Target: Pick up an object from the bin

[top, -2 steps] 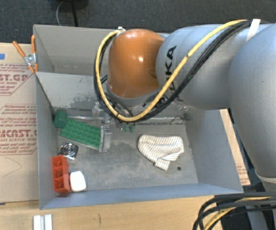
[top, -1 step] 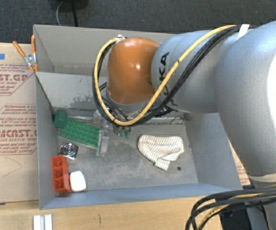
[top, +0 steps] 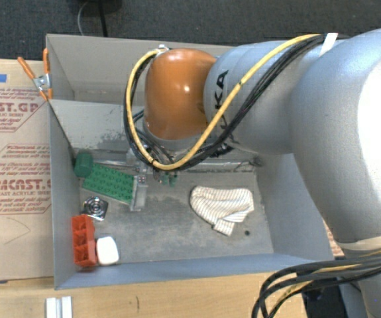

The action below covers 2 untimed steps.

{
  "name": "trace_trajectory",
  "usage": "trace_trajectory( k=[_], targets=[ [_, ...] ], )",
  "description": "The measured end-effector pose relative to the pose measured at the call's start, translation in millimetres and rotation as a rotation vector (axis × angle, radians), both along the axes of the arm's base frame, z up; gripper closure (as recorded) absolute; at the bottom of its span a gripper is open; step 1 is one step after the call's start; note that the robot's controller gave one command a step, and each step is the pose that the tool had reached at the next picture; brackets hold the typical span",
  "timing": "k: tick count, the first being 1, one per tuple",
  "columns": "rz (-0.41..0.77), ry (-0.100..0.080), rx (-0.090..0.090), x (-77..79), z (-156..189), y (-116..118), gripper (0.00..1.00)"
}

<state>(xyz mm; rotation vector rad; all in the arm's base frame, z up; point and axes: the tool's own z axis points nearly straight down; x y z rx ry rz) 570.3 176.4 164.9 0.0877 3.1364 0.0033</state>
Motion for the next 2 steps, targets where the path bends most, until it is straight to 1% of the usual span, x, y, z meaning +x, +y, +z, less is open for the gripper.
trace_trajectory(
  k=[1, 2],
  targets=[
    [0.288, 0.001, 0.000, 0.9, -16.7, -13.9, 0.00],
    [0.213, -0.005, 0.001, 14.1, -55.6, -2.6, 0.00]
  ],
)
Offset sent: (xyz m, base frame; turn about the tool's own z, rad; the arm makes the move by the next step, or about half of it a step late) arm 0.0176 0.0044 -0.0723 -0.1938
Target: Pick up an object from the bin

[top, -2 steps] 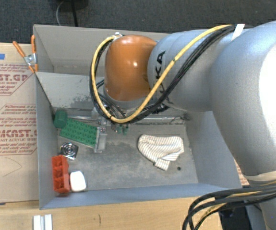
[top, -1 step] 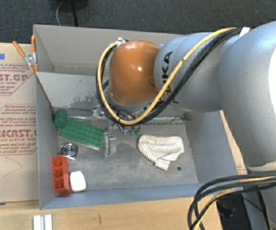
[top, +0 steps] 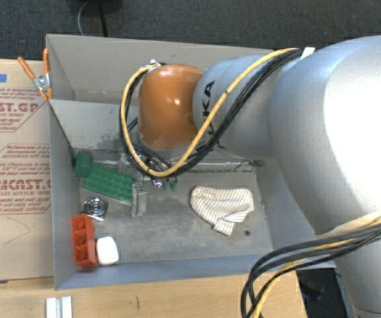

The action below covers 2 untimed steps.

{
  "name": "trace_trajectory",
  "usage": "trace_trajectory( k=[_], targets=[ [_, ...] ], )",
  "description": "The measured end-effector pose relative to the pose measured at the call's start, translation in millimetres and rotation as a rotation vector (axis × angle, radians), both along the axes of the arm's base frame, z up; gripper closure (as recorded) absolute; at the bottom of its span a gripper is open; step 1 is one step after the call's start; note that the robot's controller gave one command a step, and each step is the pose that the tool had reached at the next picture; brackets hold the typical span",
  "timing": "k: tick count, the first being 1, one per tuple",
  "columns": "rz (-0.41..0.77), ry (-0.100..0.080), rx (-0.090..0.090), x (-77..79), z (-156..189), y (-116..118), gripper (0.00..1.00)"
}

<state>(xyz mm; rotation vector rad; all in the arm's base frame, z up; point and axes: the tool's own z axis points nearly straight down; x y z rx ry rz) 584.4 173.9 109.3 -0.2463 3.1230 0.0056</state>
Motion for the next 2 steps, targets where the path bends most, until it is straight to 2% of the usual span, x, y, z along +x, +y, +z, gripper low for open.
trace_trajectory(
  k=[1, 2],
  targets=[
    [0.095, 0.009, -0.002, 1.9, -16.4, 13.2, 0.00],
    [-0.153, -0.005, 0.005, 9.2, -34.5, 32.7, 1.00]
  ],
)
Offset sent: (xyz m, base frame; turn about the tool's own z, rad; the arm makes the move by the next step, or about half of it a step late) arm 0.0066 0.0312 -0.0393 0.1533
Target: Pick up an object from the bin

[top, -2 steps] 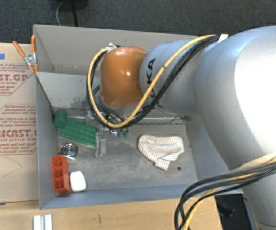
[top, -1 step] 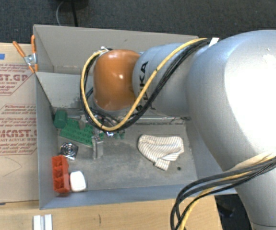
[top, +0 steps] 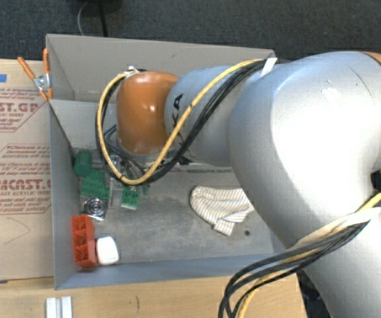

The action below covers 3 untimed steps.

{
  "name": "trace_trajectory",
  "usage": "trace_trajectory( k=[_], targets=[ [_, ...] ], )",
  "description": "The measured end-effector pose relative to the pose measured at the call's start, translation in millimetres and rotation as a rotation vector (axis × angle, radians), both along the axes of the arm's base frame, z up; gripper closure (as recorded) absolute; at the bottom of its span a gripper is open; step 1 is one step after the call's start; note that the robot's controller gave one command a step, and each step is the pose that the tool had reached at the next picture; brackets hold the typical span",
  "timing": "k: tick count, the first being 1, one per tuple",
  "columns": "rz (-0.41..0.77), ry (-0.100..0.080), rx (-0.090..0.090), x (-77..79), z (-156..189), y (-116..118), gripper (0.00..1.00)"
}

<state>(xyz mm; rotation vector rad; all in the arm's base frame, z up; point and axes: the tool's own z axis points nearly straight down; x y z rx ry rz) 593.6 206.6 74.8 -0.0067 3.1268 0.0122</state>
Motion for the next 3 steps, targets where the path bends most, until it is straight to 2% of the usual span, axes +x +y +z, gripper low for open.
trace_trajectory(
  k=[1, 2, 3],
  targets=[
    [-0.001, 0.000, 0.000, 0.0, 0.0, -0.1, 1.00],
    [0.003, 0.005, -0.001, -11.0, 33.4, 2.1, 1.00],
    [0.018, -0.001, 0.000, -15.1, 66.9, 1.2, 1.00]
  ],
)
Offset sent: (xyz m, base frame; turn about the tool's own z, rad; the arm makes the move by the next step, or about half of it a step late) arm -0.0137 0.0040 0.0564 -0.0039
